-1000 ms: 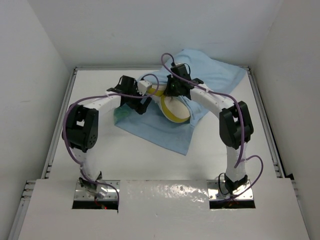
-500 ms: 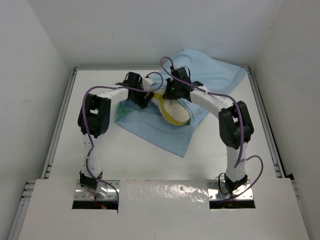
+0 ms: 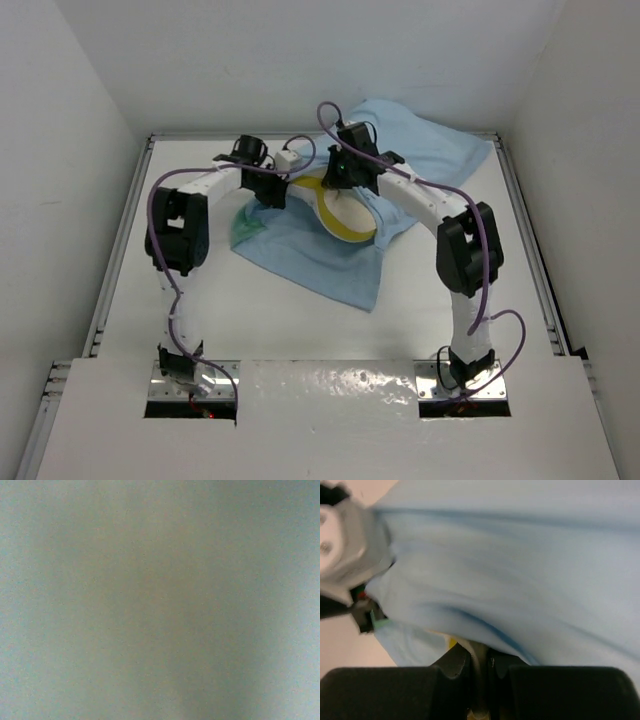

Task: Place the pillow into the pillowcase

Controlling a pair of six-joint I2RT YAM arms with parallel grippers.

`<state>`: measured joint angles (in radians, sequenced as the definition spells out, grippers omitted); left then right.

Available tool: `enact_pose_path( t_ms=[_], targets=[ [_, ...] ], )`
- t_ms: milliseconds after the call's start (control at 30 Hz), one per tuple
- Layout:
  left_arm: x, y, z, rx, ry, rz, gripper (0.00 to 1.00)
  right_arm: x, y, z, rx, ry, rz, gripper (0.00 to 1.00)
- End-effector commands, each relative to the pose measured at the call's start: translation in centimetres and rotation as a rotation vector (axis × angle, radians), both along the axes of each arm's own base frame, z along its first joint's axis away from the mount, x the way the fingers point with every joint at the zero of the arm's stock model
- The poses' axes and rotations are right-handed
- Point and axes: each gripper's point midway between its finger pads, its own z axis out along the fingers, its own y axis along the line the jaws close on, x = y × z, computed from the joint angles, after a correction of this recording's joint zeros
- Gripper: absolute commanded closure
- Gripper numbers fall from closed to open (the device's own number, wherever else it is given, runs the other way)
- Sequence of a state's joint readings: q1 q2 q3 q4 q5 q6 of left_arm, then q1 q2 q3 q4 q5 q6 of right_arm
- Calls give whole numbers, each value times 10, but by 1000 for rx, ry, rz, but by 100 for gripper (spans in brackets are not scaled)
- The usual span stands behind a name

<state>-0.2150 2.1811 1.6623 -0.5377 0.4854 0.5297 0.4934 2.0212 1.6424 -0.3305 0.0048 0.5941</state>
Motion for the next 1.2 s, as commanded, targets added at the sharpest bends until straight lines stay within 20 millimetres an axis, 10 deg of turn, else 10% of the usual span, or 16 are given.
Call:
enact_pose_path(
  t_ms=[0,167,433,600,767,933,1000,1167],
  targets=[
    [-27,28,87,-124,-52,-79,100,60,-32,75,-62,-234,-204,100],
    [-105,19,100,-170,47,-416,100,88,-37,76,-199,-321,-298,100],
    [-131,27,103,-189,113,-477,100,78,-63,-10,-418,-145,-325,100],
    [-125,44,116,-108,59,-457,100,78,-101,-23,-224,-85,-494,100],
    [-118,48,139,-170,3,-412,100,102,-97,14,-113,-155,-545,100],
    [-70,75,155,-213,-79,-133,100,95,-64,39,100,-231,-370,100],
    [-62,85,131,-182,-72,21,100,78,-40,62,59,-322,-245,100],
    [-41,72,155,-303,-123,68,100,50,-22,39,53,-261,-197,100]
  ],
)
